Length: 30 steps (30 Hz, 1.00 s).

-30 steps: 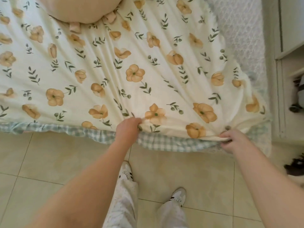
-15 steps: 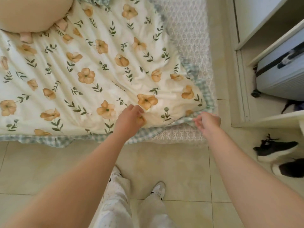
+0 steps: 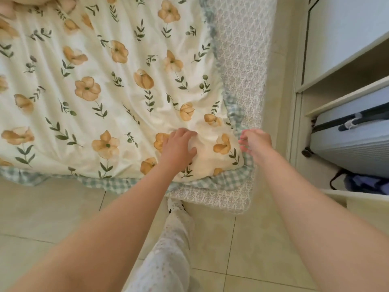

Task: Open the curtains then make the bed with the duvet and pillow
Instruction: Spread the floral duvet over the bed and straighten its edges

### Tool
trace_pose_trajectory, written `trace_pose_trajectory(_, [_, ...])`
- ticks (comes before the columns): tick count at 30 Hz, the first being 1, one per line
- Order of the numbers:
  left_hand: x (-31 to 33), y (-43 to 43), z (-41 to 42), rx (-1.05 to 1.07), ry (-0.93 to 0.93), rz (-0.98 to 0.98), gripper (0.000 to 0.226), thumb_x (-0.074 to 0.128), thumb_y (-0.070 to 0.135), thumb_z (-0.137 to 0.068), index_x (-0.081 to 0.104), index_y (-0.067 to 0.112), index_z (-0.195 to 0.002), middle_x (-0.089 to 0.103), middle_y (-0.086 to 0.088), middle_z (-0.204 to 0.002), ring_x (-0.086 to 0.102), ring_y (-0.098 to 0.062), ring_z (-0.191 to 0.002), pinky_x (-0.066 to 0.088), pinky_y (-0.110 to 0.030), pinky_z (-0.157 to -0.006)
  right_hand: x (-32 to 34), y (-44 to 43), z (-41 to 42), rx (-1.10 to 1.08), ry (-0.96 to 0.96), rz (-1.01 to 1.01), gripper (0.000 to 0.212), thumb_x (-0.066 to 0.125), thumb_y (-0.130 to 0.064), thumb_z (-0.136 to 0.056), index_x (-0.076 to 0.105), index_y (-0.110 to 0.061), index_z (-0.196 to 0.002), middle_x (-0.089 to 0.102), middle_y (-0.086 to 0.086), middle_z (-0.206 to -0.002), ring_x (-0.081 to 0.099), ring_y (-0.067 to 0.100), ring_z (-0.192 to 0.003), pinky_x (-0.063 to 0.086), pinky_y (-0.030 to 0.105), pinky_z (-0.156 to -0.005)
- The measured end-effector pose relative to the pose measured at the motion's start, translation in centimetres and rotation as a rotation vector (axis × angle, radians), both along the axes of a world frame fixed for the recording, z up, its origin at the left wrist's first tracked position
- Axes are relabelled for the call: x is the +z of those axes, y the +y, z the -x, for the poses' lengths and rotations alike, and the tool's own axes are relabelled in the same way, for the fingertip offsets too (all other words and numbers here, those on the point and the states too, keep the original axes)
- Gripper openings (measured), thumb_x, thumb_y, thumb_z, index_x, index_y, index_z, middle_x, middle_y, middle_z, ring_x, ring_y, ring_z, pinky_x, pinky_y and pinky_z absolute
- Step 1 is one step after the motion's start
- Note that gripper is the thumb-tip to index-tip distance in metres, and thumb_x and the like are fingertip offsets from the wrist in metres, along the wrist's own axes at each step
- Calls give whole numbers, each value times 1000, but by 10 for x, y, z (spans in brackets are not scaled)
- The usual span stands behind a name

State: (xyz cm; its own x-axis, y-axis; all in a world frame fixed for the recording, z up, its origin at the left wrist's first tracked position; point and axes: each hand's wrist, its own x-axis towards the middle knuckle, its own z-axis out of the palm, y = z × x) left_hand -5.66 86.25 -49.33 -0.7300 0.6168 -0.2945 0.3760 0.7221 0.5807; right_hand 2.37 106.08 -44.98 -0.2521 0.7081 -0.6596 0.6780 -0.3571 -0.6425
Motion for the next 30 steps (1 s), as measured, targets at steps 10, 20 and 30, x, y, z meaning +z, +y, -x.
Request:
trace_pose_trajectory(10, [-19, 9, -11, 234, -72, 47, 45, 61, 27, -88, 52, 28, -132, 45, 5, -137, 38, -20, -128, 20, -39, -107, -15, 33, 64, 367, -124, 70, 53, 63, -17, -84, 44, -18, -133, 52, 1, -120, 55, 20, -105, 51, 41, -94])
trace_pose_trajectory(20, [-23, 28, -68, 779, 29, -19, 54, 64, 21, -87, 45, 17, -137, 41, -5, -141, 36, -23, -132, 30, -40, -113, -48, 39, 74, 674, -275, 261, 106, 85, -49, -63, 31, -10, -146, 47, 10, -145, 49, 32, -128, 42, 49, -106])
trace_pose_trajectory(30, [-15, 92, -136, 2021, -796, -636, 90, 82, 48, -68, 38, 12, -137, 52, -2, -132, 54, -23, -115, 45, -37, -98, -54, 56, 30, 913, -140, 136, 31, 61, -37, -89, 49, -16, -108, 60, -1, -98, 57, 13, -83, 45, 29, -69])
